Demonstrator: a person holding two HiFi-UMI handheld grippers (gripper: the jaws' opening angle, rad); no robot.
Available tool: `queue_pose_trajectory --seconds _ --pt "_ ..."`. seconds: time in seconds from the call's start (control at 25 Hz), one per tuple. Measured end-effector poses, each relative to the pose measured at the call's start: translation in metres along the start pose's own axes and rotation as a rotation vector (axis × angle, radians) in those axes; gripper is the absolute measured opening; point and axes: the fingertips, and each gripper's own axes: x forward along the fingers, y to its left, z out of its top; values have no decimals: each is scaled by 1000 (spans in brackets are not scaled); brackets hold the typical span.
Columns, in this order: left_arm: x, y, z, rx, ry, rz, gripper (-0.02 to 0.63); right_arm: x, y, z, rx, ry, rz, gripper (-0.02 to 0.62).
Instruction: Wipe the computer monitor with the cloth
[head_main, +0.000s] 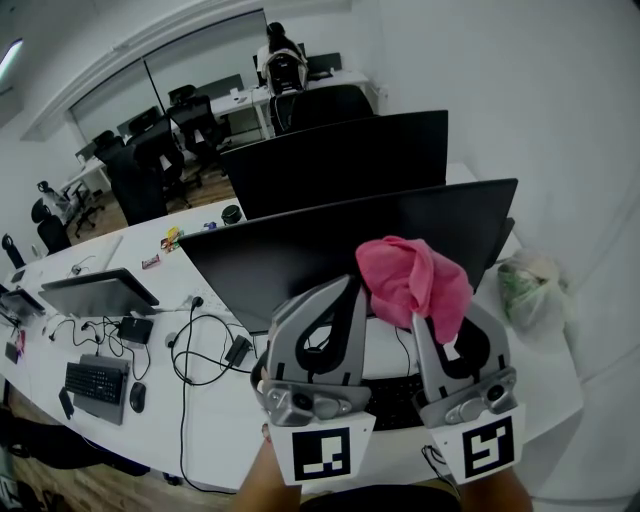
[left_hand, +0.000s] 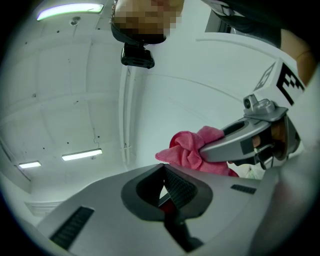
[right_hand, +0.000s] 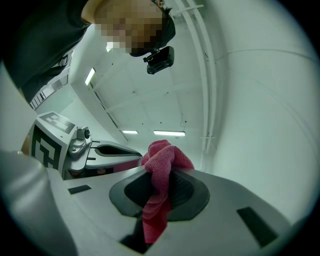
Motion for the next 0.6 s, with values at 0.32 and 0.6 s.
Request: queue_pose_trajectory --seconds 0.32,0.6 --pt "2 -6 -4 12 21 -13 3 -2 -2 -2 10 -3 4 63" --pt "8 -13 -1 25 21 -19 3 -3 -4 -7 12 4 31 63"
